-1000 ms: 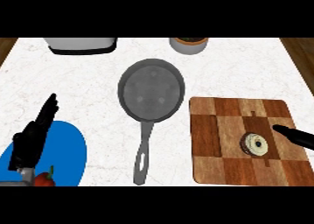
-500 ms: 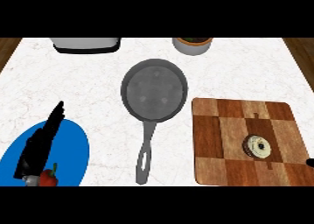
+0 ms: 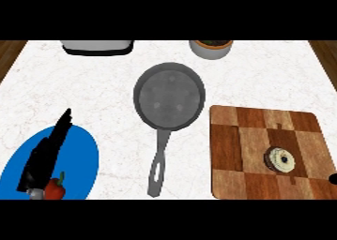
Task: Pick the cupcake from the cutting board and place it in the pan
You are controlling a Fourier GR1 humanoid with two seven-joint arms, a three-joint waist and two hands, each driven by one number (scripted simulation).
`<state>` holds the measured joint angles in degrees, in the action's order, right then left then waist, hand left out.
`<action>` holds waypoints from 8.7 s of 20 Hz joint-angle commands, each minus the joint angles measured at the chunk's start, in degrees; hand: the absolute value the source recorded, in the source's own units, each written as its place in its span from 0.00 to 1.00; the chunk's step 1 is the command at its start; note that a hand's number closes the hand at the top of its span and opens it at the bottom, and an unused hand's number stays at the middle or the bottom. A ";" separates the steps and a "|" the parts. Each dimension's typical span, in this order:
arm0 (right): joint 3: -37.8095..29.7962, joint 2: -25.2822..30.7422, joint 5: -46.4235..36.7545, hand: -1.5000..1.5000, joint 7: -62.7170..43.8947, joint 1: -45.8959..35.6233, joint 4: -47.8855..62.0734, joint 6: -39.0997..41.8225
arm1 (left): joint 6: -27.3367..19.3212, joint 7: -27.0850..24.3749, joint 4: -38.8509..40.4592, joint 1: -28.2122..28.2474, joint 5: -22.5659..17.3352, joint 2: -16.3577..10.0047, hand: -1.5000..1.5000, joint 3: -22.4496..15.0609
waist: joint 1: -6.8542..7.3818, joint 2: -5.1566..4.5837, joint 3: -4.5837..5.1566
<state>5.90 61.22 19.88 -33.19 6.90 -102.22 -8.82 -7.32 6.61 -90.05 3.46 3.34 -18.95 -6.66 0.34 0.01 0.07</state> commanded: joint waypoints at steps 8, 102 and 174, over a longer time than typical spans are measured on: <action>7.74 -4.26 0.53 0.00 -23.23 -20.95 3.33 11.65 | 1.02 3.60 -1.68 -1.85 1.44 1.37 0.50 0.16 | 1.03 -0.19 -0.04; 12.78 -36.43 -56.02 1.00 14.01 -51.31 31.25 1.95 | 8.59 -2.97 0.96 0.66 7.32 6.65 0.50 7.82 | 0.78 -0.24 -0.05; -21.81 -28.19 -19.19 0.00 61.30 -54.41 87.55 9.57 | 9.80 1.40 -1.64 -0.88 8.60 8.20 0.50 9.59 | 0.67 -0.45 -0.14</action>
